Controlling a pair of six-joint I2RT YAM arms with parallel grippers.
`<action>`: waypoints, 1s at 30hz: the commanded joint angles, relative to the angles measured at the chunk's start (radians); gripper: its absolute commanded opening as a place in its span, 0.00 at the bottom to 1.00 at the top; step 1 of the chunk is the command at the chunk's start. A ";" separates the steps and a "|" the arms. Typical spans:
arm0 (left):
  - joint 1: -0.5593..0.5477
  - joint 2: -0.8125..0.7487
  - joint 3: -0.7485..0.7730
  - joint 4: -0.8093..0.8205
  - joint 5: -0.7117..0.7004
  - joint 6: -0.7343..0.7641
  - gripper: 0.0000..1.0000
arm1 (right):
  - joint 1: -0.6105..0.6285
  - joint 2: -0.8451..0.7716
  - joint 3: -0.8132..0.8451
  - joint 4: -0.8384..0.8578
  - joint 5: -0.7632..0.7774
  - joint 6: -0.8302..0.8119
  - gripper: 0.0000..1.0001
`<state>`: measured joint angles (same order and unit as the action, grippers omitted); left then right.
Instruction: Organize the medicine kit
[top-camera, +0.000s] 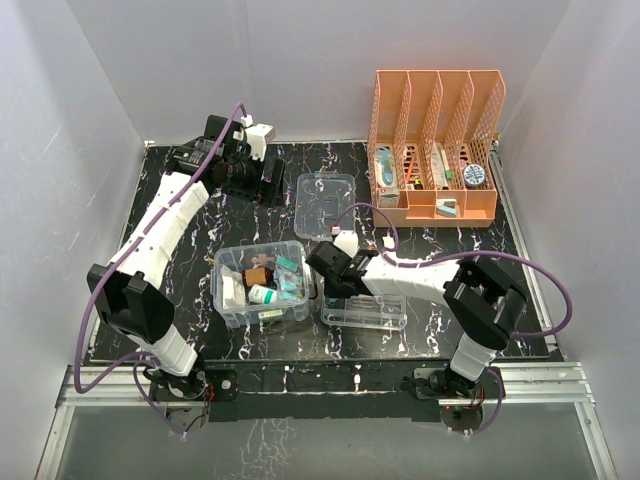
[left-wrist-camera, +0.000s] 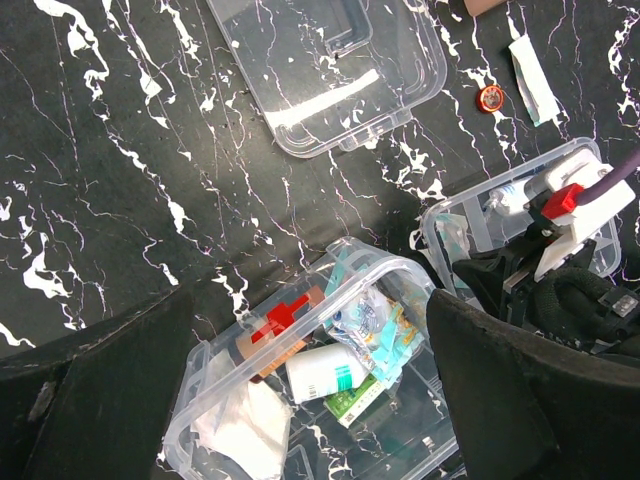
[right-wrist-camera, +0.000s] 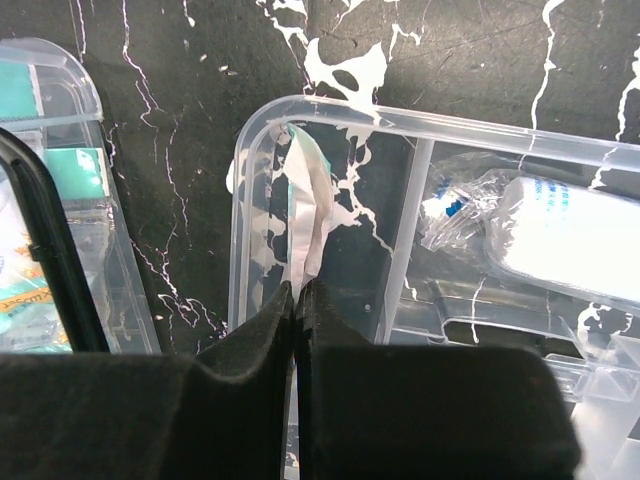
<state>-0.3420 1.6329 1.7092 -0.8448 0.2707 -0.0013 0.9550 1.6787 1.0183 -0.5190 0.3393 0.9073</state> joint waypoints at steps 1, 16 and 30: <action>0.006 -0.038 0.012 -0.013 0.021 0.000 0.99 | 0.012 0.013 0.016 0.032 -0.010 0.008 0.00; 0.006 -0.026 0.025 -0.019 0.025 0.003 0.99 | 0.022 -0.017 0.038 -0.040 0.028 0.034 0.18; 0.006 -0.012 0.029 -0.017 0.023 0.000 0.99 | 0.023 -0.147 0.167 -0.148 0.121 0.005 0.37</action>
<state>-0.3420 1.6329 1.7092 -0.8452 0.2779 -0.0002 0.9733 1.6222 1.0847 -0.6365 0.3729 0.9257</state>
